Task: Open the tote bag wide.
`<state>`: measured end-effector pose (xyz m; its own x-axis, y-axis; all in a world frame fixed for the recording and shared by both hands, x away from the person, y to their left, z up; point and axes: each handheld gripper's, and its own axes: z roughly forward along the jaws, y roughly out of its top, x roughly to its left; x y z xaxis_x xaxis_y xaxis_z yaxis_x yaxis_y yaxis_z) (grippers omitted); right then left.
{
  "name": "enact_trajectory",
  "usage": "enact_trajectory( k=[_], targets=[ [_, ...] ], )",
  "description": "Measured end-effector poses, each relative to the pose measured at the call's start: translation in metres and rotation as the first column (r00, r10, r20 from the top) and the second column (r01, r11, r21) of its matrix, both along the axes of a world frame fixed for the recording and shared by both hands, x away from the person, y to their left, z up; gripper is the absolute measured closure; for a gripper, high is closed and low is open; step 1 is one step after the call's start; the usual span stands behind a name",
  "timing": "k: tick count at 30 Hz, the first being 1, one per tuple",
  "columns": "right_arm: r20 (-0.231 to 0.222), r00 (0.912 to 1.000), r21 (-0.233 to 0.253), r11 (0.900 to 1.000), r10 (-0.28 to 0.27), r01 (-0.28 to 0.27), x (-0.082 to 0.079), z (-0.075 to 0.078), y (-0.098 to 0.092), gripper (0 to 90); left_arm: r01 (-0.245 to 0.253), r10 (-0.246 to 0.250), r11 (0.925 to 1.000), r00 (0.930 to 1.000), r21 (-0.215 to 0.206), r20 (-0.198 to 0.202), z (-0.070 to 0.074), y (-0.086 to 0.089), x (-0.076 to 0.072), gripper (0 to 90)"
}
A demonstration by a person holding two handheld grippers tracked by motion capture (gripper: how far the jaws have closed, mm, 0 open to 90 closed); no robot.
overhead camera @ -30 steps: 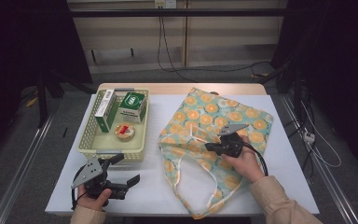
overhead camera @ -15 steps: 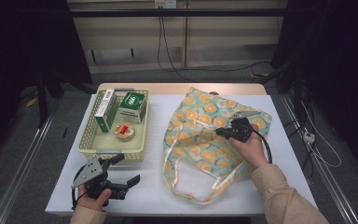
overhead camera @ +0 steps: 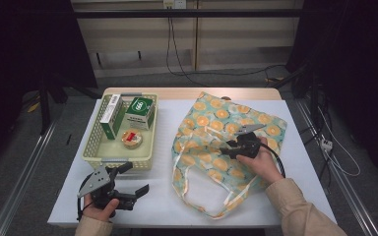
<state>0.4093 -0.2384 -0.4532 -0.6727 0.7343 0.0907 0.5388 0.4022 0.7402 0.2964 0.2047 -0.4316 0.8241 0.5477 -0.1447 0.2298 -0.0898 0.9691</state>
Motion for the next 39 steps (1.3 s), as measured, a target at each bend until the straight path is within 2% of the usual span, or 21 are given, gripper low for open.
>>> enact_trajectory(
  k=[1, 4, 7, 10, 17, 22, 29, 31, 34, 36, 39],
  targets=[
    [0.004, 0.9999, -0.006, 1.000, 0.009, -0.009, -0.002, -0.001, 0.001, 51.8, -0.001, 0.001, 1.0000, 1.0000, -0.001, 0.000, 0.000, 0.000, 0.000, 3.0],
    [0.014, 0.9997, -0.071, 0.997, 0.022, -0.021, -0.007, -0.005, 0.004, 48.6, -0.001, 0.001, 1.0000, 1.0000, 0.001, 0.004, 0.000, 0.000, 0.000, 3.0],
    [0.030, 0.9993, -0.059, 0.998, 0.023, -0.021, -0.009, -0.008, 0.003, 48.1, -0.005, 0.005, 1.0000, 1.0000, -0.001, 0.003, 0.000, 0.001, 0.000, 3.0],
    [0.040, 0.9992, -0.069, 0.998, -0.002, 0.005, -0.009, -0.008, 0.004, 55.4, -0.010, 0.010, 0.9999, 0.9999, -0.005, 0.002, 0.000, 0.002, 0.000, 3.0],
    [0.059, 0.9981, -0.073, 0.997, -0.017, 0.022, -0.005, -0.009, 0.000, 74.8, -0.010, 0.010, 0.9999, 0.9999, -0.006, 0.006, 0.001, 0.002, 0.000, 3.0],
    [0.066, 0.9976, -0.076, 0.997, -0.024, 0.029, -0.004, -0.009, 0.000, 84.6, -0.015, 0.015, 0.9999, 0.9998, -0.005, 0.011, 0.003, 0.003, 0.000, 3.0],
    [0.048, 0.9982, -0.070, 0.997, -0.037, 0.040, -0.002, -0.007, 0.000, 90.0, -0.020, 0.020, 0.9998, 0.9997, -0.007, 0.011, 0.004, 0.004, 0.000, 3.0],
    [0.030, 0.9986, -0.066, 0.997, -0.043, 0.045, -0.001, -0.004, -0.001, 90.0, -0.020, 0.020, 0.9998, 0.9998, -0.008, 0.010, 0.004, 0.004, 0.000, 3.0],
    [0.032, 0.9982, -0.031, 0.998, -0.051, 0.052, 0.001, 0.009, -0.003, 90.0, -0.019, 0.019, 0.9998, 0.9998, -0.010, 0.011, 0.004, 0.003, 0.000, 3.0],
    [0.054, 0.9977, -0.046, 0.998, -0.042, 0.045, 0.003, 0.020, -0.003, 90.0, -0.018, 0.018, 0.9998, 0.9997, -0.011, 0.013, 0.005, 0.003, 0.000, 3.0],
    [0.074, 0.9963, -0.037, 0.998, -0.044, 0.047, 0.006, 0.036, -0.006, 90.0, -0.016, 0.016, 0.9998, 0.9997, -0.013, 0.017, 0.006, 0.002, -0.001, 3.0]
  ],
)
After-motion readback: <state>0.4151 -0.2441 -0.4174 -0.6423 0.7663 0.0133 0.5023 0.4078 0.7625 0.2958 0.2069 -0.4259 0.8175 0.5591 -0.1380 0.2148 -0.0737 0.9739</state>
